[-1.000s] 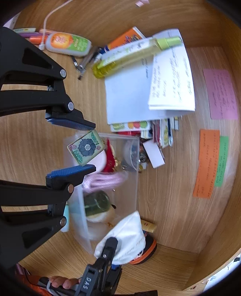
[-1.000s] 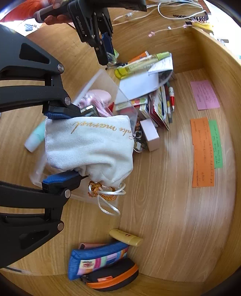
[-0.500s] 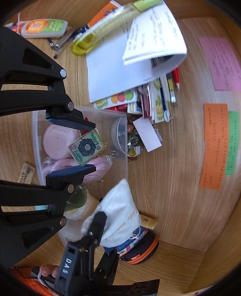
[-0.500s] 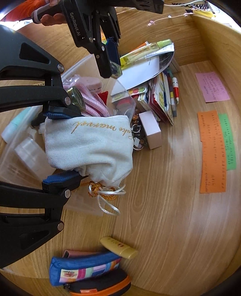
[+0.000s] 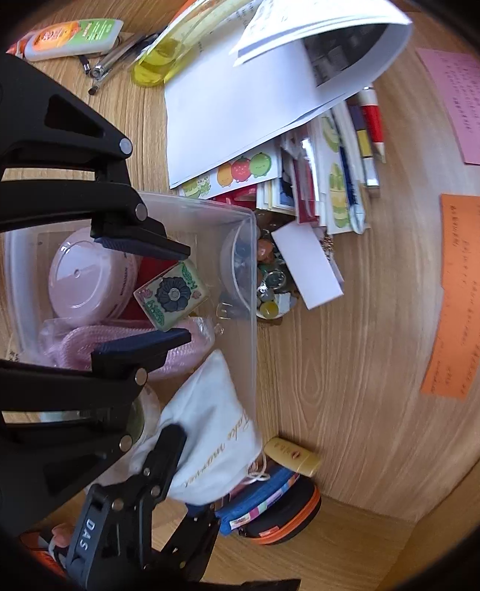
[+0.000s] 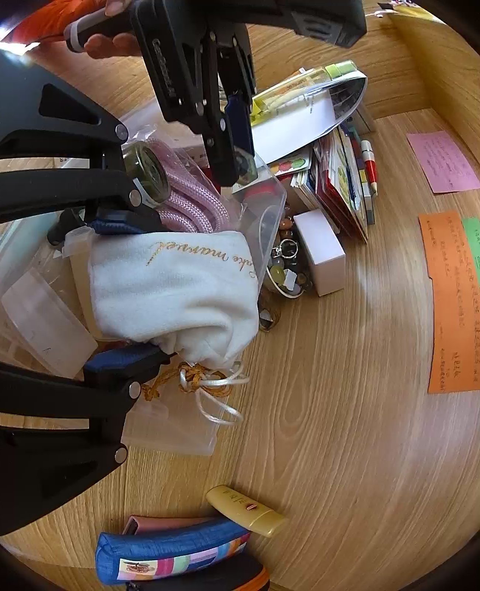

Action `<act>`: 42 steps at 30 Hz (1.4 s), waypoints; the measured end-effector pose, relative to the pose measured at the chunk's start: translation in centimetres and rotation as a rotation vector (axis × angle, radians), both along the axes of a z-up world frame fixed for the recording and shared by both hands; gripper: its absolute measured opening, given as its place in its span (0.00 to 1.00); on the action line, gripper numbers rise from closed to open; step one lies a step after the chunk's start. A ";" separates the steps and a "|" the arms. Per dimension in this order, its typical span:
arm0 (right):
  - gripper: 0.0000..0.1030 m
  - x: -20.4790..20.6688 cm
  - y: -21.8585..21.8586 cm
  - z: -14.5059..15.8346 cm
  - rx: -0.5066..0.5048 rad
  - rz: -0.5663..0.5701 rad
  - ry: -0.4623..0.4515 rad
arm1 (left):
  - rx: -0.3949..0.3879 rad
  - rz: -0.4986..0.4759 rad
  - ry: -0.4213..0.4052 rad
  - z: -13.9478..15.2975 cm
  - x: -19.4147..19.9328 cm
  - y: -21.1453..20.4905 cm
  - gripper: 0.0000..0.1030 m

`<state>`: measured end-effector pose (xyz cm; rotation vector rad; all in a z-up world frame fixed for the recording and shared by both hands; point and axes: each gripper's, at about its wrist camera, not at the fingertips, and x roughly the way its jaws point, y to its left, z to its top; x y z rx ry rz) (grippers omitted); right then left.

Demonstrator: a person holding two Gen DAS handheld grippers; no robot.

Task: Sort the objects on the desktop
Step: 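Lower the pouch and tile into the box and open both tools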

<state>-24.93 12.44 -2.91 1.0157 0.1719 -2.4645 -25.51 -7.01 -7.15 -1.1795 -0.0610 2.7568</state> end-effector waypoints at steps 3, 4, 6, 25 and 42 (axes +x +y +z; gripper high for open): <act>0.49 -0.2 -0.1 -0.1 -0.003 -0.012 0.002 | -0.004 0.005 -0.012 -0.4 -0.2 0.0 0.36; 0.51 -0.2 -0.1 -0.2 0.003 -0.019 0.010 | -0.004 0.005 -0.014 -0.6 -0.3 0.0 0.36; 0.53 -0.2 -0.2 -0.2 0.020 -0.028 0.026 | -0.006 0.007 -0.015 -0.7 -0.4 0.1 0.36; 0.86 2.4 -2.4 0.9 0.231 -0.030 0.152 | -0.026 -0.004 0.050 2.2 3.2 1.3 0.62; 0.88 7.5 0.2 2.8 0.205 -0.065 0.170 | -0.066 0.025 0.145 4.9 9.2 2.9 0.89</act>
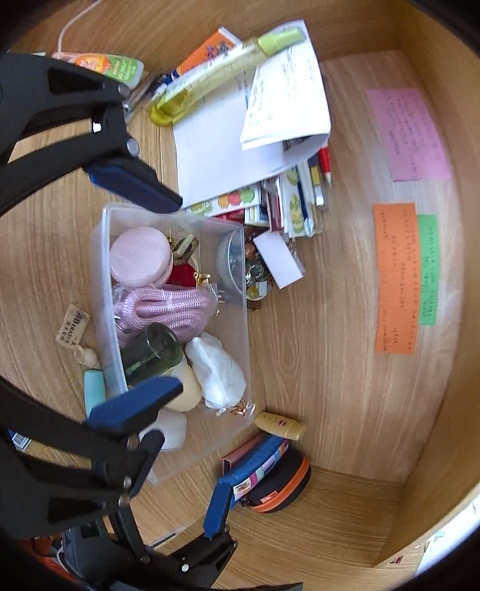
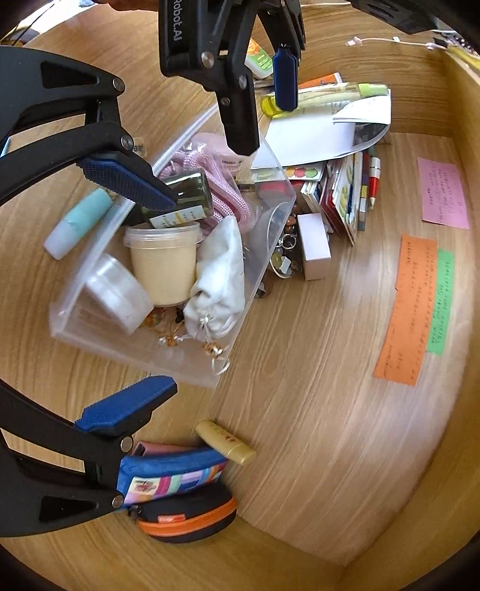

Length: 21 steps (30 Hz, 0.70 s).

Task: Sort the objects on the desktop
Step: 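Lower the pouch and tile into the box and open both tools, then withdraw both open tools from the clear box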

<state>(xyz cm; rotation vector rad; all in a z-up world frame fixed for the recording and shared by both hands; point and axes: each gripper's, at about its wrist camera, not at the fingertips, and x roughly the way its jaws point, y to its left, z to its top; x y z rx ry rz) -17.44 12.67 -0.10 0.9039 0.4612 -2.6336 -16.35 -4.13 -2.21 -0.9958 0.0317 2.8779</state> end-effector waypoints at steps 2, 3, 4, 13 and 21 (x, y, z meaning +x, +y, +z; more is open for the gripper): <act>0.91 0.7 0.2 0.2 -0.001 -0.007 0.010 | 0.001 0.003 0.008 0.2 0.8 0.0 0.89; 0.93 1.2 0.4 0.3 -0.002 -0.012 0.018 | 0.001 0.009 0.011 0.3 1.3 0.0 0.90; 0.93 1.6 0.6 0.4 -0.003 -0.013 0.023 | 0.001 0.016 0.012 0.3 1.6 -0.1 0.91; 0.93 5.6 1.6 -0.6 -0.023 0.007 0.016 | 0.025 0.054 -0.032 -1.5 4.8 -0.7 0.94; 0.94 10.4 1.5 -3.9 -0.071 0.056 -0.031 | 0.014 0.080 -0.089 -4.4 7.5 -0.4 0.95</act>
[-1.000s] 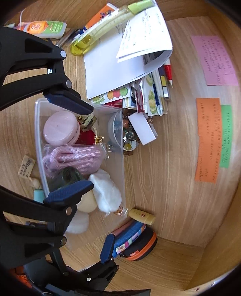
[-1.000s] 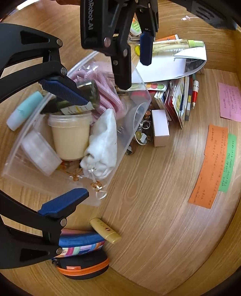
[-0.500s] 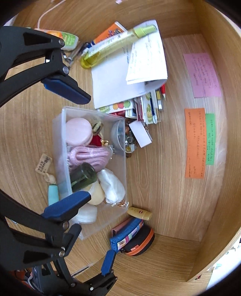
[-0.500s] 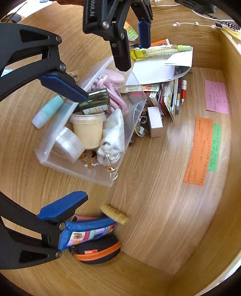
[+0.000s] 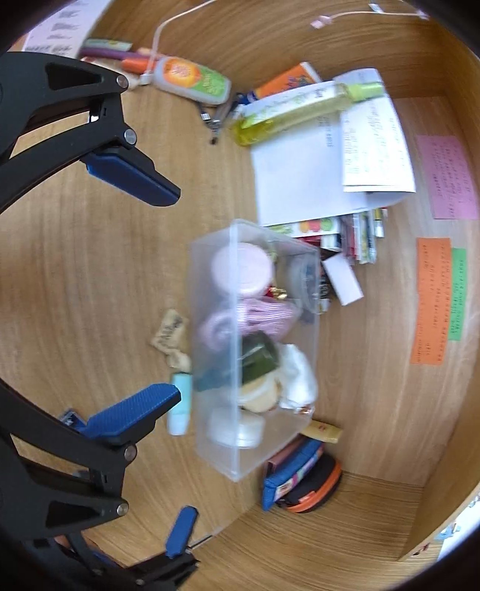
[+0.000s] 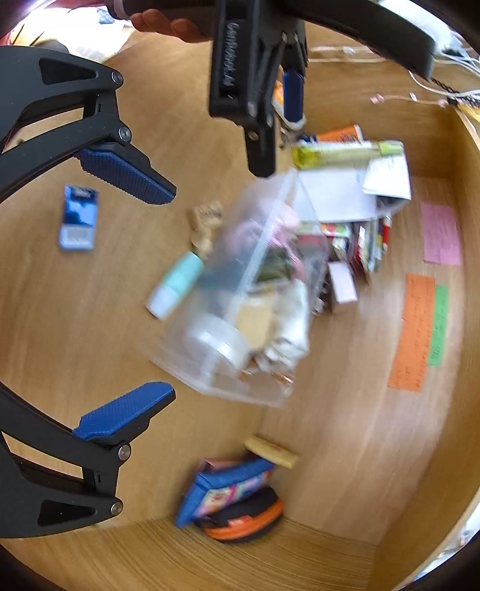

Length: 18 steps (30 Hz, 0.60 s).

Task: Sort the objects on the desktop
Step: 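Withdraw both open tools from the clear box, then grasp the blue Max staple box with the right tool while the left tool approaches the eraser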

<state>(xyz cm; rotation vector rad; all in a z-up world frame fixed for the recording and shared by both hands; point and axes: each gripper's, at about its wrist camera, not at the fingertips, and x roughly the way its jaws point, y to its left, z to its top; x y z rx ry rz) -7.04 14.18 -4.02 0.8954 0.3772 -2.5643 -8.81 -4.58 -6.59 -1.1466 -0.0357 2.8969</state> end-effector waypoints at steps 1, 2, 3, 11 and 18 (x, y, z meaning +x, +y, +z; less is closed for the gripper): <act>0.94 0.6 -0.1 -0.7 -0.002 0.007 -0.016 | 0.000 0.004 -0.010 -0.5 0.3 0.1 0.95; 0.94 1.0 -0.2 -1.3 -0.005 0.010 -0.027 | -0.003 0.007 -0.019 -0.9 0.6 0.1 0.95; 0.93 1.3 -0.2 -1.9 -0.006 0.014 -0.040 | -0.005 0.007 -0.025 -1.3 0.8 0.2 0.95; 0.89 3.2 -0.3 -4.9 -0.023 0.052 -0.103 | 0.002 -0.005 -0.072 -3.4 1.9 0.7 0.95; 0.70 3.1 -0.4 -6.1 -0.008 0.056 -0.141 | 0.012 -0.006 -0.099 -4.4 1.3 0.7 0.95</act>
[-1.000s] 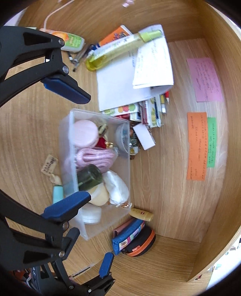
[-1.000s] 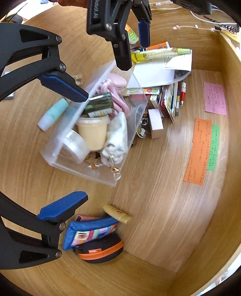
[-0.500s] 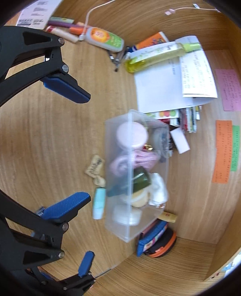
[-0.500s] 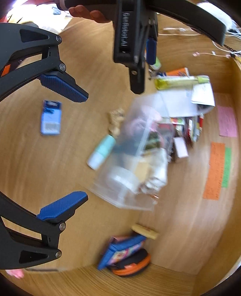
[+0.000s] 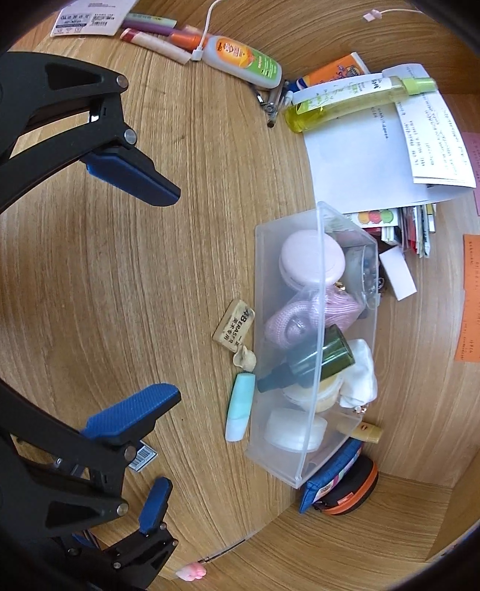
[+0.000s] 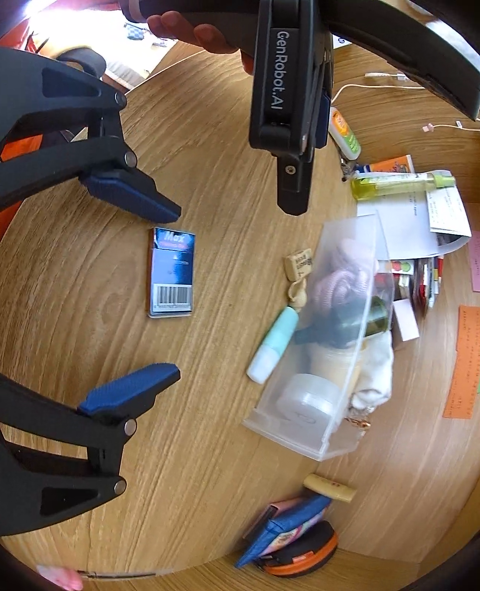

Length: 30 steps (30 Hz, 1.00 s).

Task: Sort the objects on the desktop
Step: 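Grasp the blue Max staple box with the right tool while the left tool approaches the eraser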

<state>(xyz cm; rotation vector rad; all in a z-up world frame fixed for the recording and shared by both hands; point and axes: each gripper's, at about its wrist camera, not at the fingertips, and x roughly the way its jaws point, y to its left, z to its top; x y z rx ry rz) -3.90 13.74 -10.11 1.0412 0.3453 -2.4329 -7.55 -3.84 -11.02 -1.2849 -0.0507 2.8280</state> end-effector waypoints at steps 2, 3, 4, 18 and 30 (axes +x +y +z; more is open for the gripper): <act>0.70 -0.1 0.2 -0.2 -0.014 -0.004 -0.006 | -0.004 -0.002 -0.009 -0.3 -0.4 0.0 0.95; 0.70 -0.1 0.2 -0.2 -0.017 -0.003 -0.006 | -0.006 -0.003 -0.015 -0.5 -0.7 0.0 0.95; 0.69 -0.1 0.2 -0.2 -0.018 -0.003 -0.002 | -0.006 -0.005 -0.020 -0.6 -0.9 0.0 0.95; 0.43 -0.1 -0.3 0.1 -0.045 0.063 -0.005 | -0.033 -0.051 -0.080 -2.3 -4.9 1.0 0.95; 0.43 -2.6 2.7 1.2 -0.107 -0.023 -0.049 | -0.059 -0.115 -0.080 -2.5 -7.7 1.9 0.65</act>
